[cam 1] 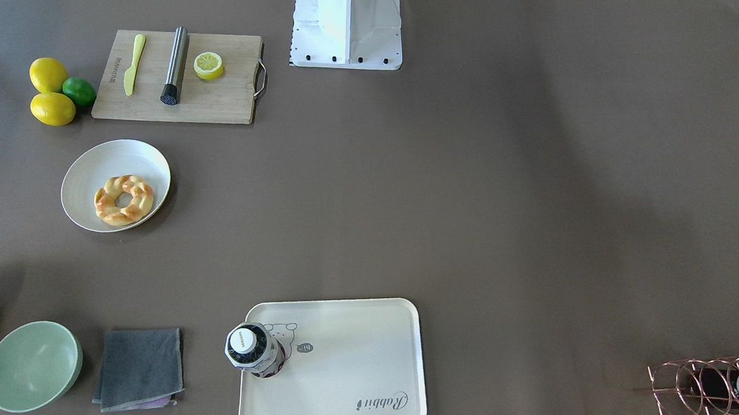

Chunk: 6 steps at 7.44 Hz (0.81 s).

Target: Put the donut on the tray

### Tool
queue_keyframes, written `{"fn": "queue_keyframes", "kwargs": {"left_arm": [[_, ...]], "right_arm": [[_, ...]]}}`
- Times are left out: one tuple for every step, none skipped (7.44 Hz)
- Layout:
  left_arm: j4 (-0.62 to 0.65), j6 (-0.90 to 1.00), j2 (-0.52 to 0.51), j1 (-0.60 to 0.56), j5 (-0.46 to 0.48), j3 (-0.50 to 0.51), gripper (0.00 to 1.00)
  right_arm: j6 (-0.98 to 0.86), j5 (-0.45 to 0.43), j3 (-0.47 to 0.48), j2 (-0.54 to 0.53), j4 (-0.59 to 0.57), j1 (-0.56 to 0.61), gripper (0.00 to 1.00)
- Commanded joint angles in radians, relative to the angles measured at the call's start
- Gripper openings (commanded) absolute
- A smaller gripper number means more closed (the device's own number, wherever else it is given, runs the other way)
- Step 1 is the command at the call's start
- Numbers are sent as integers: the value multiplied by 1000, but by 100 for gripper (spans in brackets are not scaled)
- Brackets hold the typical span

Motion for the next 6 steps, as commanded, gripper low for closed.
{"fn": "queue_keyframes", "kwargs": {"left_arm": [[2,0,0,5,-1,0,98],[0,1,-7,6,0,0,98],[-3,1,1,5,0,-10,98],[-6,1,1,6,2,-10,98],[-8,1,0,0,10,-7,98],[-5,-8,-16,-7,14,-4,98]], "right_arm": [[0,9,6,-22,18,70,100],[12,1,-9,-46,138,85,100],[14,3,-41,-49,219,86,100],[21,1,-71,-46,250,85,100],[85,4,-89,-30,250,85,100],[206,18,-80,-29,255,85,100]]}}
